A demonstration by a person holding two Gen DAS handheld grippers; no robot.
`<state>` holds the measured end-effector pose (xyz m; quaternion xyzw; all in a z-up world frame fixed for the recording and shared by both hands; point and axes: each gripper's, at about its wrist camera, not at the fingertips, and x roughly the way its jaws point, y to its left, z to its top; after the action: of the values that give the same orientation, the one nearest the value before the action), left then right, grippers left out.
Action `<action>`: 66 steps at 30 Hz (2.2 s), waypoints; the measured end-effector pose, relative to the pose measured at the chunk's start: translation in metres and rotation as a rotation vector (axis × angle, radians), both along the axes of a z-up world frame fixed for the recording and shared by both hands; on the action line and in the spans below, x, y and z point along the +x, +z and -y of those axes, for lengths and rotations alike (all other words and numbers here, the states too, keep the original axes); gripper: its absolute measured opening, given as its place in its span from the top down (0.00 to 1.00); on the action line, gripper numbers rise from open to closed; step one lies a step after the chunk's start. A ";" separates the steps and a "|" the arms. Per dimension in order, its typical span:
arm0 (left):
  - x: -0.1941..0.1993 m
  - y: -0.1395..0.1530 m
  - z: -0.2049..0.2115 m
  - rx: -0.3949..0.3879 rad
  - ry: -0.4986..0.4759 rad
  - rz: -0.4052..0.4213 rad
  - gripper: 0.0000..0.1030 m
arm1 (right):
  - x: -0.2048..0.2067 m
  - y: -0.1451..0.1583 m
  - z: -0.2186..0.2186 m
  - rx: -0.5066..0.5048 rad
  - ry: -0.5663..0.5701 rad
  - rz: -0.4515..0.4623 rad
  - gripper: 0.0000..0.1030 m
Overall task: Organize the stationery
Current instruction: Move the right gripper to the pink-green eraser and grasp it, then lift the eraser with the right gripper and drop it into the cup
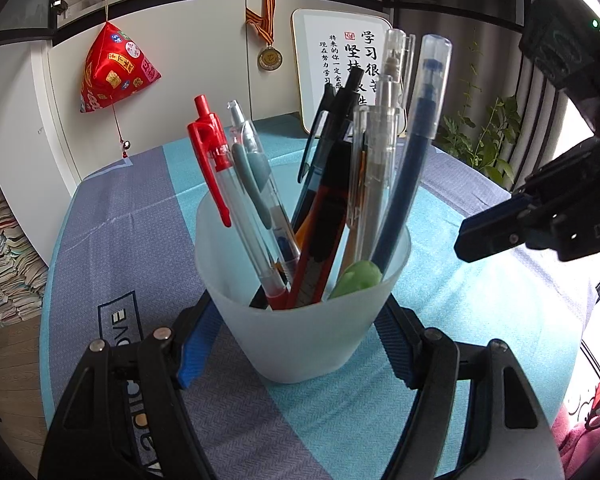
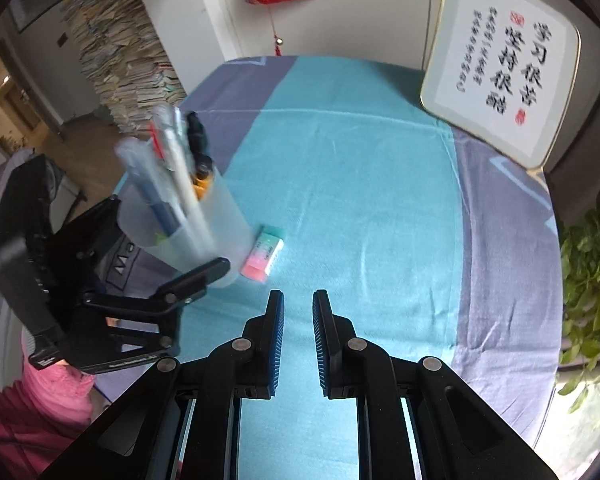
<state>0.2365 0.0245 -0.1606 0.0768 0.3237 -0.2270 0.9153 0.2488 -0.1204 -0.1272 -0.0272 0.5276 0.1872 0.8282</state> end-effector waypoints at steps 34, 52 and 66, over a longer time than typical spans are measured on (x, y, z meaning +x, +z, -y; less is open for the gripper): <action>-0.019 0.016 0.002 0.069 0.101 0.099 0.24 | -0.004 -0.033 -0.009 0.070 0.005 -0.057 0.85; -0.017 0.017 -0.032 0.053 0.192 0.121 0.32 | 0.049 -0.033 -0.042 0.116 -0.123 -0.070 0.68; -0.017 0.014 -0.043 0.006 0.190 0.139 0.32 | 0.059 -0.042 -0.059 0.007 -0.144 -0.089 0.78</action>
<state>0.2193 0.0675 -0.1468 0.0640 0.2658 -0.1327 0.9527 0.3076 -0.0616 -0.1691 0.0221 0.5636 0.1300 0.8154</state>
